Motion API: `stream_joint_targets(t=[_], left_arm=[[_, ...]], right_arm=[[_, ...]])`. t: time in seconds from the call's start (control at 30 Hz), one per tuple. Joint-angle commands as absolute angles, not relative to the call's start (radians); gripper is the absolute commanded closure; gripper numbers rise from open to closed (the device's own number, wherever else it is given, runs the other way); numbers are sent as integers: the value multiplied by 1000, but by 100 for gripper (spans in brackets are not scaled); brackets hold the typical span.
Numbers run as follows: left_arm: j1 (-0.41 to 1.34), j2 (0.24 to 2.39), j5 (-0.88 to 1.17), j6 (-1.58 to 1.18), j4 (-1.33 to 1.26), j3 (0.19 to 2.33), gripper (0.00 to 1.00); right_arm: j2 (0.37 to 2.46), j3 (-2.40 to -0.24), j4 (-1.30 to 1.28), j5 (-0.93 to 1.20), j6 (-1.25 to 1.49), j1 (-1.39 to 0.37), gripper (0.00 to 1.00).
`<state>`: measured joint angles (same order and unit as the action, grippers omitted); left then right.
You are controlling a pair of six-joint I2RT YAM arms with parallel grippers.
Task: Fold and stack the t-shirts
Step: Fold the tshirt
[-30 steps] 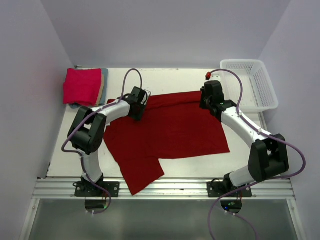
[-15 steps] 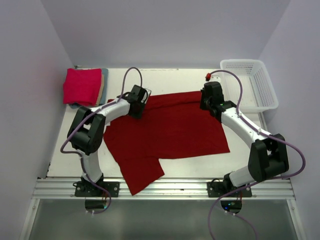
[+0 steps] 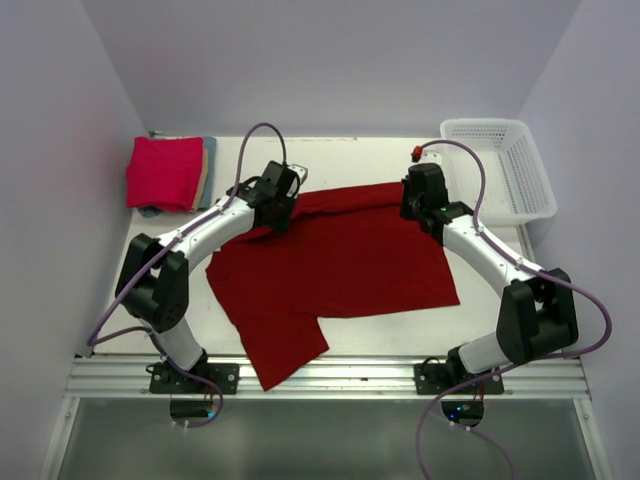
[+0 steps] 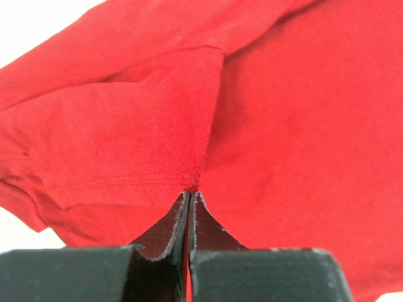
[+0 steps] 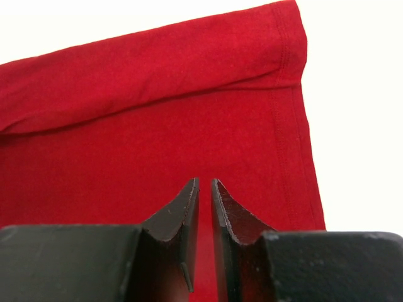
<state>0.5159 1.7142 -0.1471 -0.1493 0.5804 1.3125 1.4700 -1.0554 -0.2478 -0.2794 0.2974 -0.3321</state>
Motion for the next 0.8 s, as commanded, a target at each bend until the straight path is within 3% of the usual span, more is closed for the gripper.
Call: stream_joint_targets(t=[0.0,0.33,0.37,0.4,0.5,0.6,0.77], left_arm=[[551,1669,-114,-195,634,1299,100],[627,1664,-81,-258,630,1243,98],[635,1667,-87,-262,626,1229,93],[637,1672,-97,-267,624,1223,79],[638,1655,-161,-304,609,1197,51],[638,1602,-268,-359,580,1164,39],[600,1529,-445,-457,534,1100,33]], right_arm=[[1422,-1054,-225,-316,302,-336,83],[1419,-1055,-227,-321,301,-334,82],[1419,-1055,-226,-318,301,-336,81],[1420,-1055,-227,-318,301,-334,79],[1424,-1054,-230,-316,298,-336,76],[1428,-1051,-230,-316,295,-336,74],[1427,-1046,-230,-318,288,-336,74]])
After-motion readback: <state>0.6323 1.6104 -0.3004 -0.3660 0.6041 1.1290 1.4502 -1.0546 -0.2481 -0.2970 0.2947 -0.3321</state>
